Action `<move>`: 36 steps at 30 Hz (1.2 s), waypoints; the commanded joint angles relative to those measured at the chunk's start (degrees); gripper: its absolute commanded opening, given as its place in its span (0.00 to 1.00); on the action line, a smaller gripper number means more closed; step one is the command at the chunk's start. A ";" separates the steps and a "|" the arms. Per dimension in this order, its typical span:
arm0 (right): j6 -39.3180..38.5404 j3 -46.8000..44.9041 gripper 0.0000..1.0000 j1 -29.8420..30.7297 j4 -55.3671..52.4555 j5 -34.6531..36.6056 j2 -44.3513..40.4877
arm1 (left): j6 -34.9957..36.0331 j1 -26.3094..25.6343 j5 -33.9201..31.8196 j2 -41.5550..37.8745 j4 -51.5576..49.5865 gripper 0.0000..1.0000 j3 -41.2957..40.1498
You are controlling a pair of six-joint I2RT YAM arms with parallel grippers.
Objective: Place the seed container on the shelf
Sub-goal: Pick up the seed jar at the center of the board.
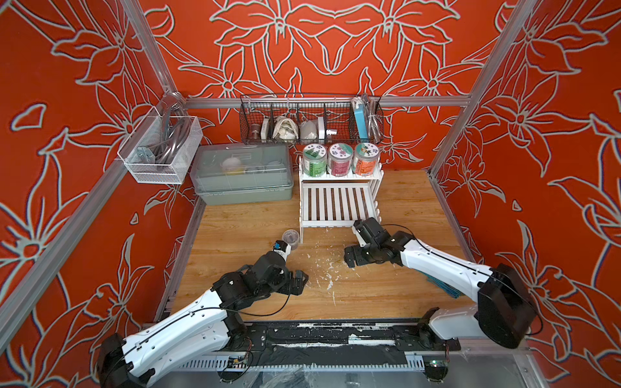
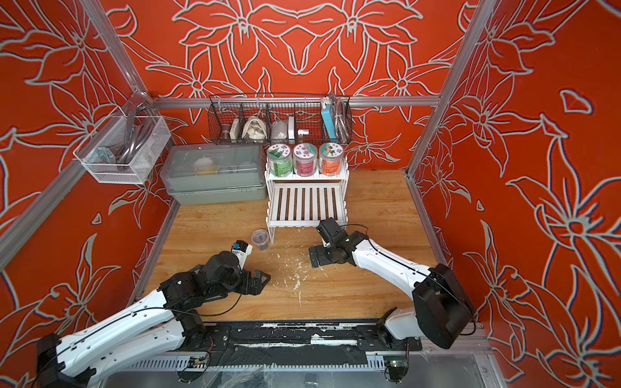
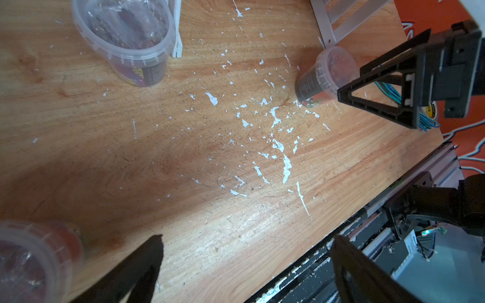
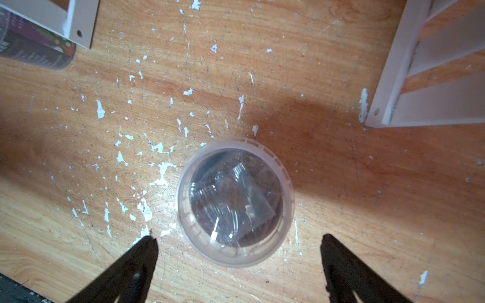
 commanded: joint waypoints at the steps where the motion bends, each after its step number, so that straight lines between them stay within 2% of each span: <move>1: 1.56 2.30 0.99 0.79 0.60 1.53 1.76 | 0.25 0.54 0.56 -0.07 0.53 0.99 -0.41; 10: 3.66 3.39 0.98 1.22 1.40 3.18 4.89 | 0.55 0.70 0.47 -0.33 0.18 0.99 -0.37; 20: 4.82 5.28 0.90 1.25 0.35 4.34 8.01 | 0.78 1.06 0.56 -0.51 -0.08 0.99 -0.33; 23: 4.78 5.42 0.85 1.19 0.23 4.35 7.96 | 0.89 1.15 0.56 -0.76 -0.26 0.99 -0.22; 29: 4.42 5.08 0.70 1.25 0.33 3.92 6.45 | 0.91 1.32 0.61 -0.77 0.00 0.99 -0.46; 36: 3.50 5.40 0.64 1.28 -2.66 2.94 3.36 | 1.39 1.39 0.98 -0.42 0.26 0.99 -0.44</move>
